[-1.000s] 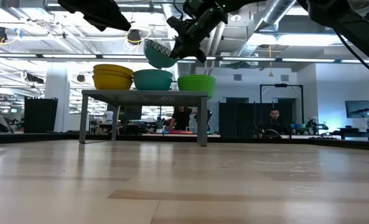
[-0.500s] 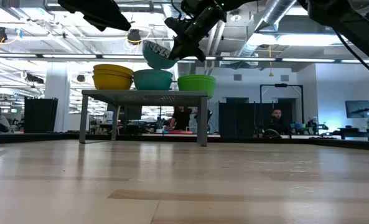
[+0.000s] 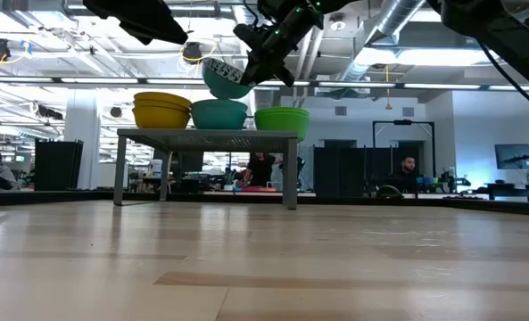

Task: Pick & Place Mini bowls
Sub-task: Stack the green patterned bowl on the green patterned bowl on the shelf

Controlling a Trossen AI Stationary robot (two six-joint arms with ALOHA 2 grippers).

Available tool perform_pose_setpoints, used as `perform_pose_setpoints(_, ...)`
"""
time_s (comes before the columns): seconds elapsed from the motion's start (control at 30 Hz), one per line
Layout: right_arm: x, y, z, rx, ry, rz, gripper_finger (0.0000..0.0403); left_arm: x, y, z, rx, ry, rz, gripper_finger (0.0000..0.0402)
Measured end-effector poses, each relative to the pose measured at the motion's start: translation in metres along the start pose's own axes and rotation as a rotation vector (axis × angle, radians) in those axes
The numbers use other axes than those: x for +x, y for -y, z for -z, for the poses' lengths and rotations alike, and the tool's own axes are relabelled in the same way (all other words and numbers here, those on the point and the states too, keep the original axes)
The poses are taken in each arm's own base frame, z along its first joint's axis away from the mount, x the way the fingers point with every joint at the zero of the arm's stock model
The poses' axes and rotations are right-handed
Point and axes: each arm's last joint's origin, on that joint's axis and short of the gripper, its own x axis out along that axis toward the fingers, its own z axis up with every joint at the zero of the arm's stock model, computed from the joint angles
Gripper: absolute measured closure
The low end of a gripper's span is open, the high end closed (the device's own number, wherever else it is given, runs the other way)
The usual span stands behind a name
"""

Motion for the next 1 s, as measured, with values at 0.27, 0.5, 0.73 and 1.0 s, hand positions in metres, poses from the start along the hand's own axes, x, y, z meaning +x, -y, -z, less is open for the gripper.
perform_pose_setpoints(0.27, 0.000, -0.004, 0.000, -0.032, 0.002, -0.005, 0.0395, 0.000, 0.000, 0.000, 0.000, 0.000, 0.000, 0.0330)
perform_pose_setpoints(0.5, 0.004, -0.007, 0.003, -0.064, -0.008, 0.006, 0.0396, 0.000, 0.000, 0.000, 0.000, 0.000, 0.000, 0.0330)
perform_pose_setpoints(0.73, 0.027, -0.007, 0.010, -0.096, -0.038, 0.013, 0.0396, 0.001, 0.000, 0.005, 0.008, -0.018, -0.002, 0.0330)
perform_pose_setpoints(1.0, 0.019, -0.005, 0.003, -0.104, 0.011, 0.009, 0.0396, 0.003, -0.001, 0.009, 0.014, -0.022, -0.044, 0.0330)
